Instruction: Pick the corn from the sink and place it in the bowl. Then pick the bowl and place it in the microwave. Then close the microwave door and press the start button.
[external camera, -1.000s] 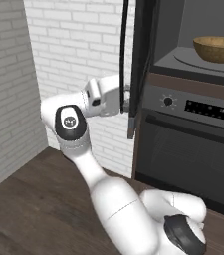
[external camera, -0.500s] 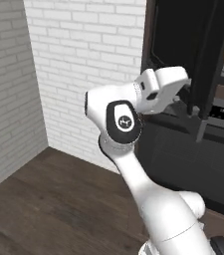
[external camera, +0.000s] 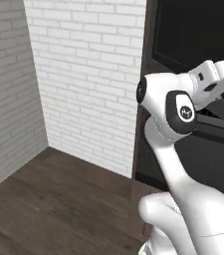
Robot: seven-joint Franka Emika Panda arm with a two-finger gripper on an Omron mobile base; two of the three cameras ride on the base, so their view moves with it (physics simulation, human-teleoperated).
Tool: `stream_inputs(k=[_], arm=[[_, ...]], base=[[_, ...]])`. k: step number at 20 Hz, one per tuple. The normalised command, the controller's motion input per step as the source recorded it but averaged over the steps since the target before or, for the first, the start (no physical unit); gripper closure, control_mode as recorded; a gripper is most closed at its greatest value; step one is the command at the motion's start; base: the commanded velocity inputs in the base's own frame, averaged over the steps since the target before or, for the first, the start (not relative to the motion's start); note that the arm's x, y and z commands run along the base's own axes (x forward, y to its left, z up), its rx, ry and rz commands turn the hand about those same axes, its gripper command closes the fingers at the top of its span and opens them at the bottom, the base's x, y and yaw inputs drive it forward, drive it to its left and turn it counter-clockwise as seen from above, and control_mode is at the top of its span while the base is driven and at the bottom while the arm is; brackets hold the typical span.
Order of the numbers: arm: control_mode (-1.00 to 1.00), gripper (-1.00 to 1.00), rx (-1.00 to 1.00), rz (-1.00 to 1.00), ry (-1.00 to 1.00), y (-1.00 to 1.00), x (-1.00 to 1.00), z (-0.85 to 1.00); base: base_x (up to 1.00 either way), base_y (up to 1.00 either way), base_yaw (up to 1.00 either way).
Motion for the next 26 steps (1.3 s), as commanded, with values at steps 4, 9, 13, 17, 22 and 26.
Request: stream_inputs(k=[4,9,13,17,22,26], arm=[[-1.0,-1.0,0.11,0.03,0.0,-0.96,0.63,-0.04],[-1.0,-1.0,0.12,0.05,0.0,-0.85,0.65,-0.04],[-1.0,-1.0,0.11,0.05,-0.05,-0.76,0.51,-0.03],[-1.0,-1.0,0.13,0.08,-0.14,-0.8,0.33,-0.04],[-1.0,-1.0,0.14,0.1,-0.22,-0.74,0.3,-0.02],[-1.0,-1.0,0.14,0.11,-0.21,-0.58,0.43,-0.07]], base=[[0.0,0.0,0.0],[0.0,0.0,0.0],[0.0,0.0,0.0],[0.0,0.0,0.0],[0.0,0.0,0.0],[0.0,0.0,0.0]])
